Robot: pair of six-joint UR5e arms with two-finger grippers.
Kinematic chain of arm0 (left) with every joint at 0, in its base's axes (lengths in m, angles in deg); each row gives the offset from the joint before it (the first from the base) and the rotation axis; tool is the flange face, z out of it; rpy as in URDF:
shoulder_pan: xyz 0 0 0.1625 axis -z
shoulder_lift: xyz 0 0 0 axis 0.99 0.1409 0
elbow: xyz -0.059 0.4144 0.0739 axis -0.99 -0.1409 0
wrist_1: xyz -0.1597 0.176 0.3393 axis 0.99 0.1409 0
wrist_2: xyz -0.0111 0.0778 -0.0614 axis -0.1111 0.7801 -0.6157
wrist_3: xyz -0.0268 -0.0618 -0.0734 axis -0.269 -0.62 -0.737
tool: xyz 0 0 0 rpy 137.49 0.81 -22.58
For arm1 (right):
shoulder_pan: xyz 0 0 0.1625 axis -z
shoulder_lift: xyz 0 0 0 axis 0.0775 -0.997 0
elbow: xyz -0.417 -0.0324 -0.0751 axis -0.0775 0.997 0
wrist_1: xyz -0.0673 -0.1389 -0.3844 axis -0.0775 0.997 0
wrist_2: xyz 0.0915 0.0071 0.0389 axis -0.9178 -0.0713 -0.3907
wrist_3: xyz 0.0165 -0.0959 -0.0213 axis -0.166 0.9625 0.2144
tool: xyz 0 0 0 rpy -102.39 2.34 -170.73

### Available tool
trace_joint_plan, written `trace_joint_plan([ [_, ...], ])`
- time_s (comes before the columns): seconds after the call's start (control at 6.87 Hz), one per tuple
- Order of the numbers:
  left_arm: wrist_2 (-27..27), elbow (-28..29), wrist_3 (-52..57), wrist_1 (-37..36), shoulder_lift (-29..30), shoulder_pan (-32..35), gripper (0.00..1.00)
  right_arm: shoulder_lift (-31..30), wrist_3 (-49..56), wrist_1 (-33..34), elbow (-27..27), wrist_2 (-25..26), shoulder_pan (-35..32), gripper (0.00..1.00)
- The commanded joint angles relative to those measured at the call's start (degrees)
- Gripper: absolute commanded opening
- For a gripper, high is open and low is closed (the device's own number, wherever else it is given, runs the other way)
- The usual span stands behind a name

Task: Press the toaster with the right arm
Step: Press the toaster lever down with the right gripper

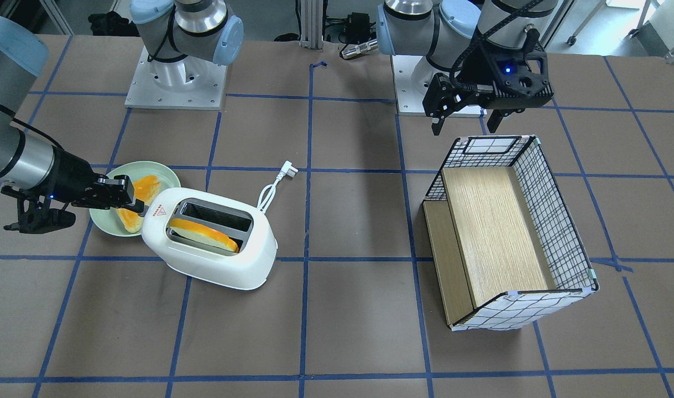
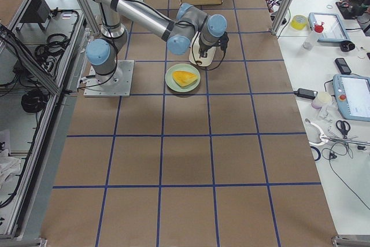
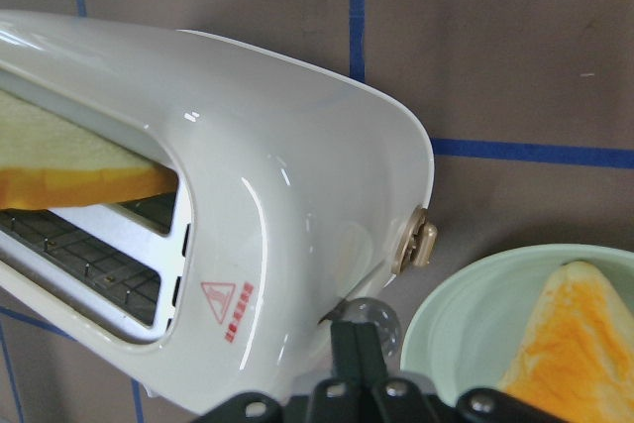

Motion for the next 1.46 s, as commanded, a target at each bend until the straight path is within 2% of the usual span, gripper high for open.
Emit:
trace_joint_plan([
  [0.0,0.00,0.00,0.00,0.00,0.00,-0.09,1.00,0.42,-0.29,0.90,-0.19,0.09,0.00,0.00],
  [1.31,0.00,0.00,0.00,0.00,0.00,0.00,1.00,2.97,-0.20,1.78,-1.33,1.14,0.00,0.00],
])
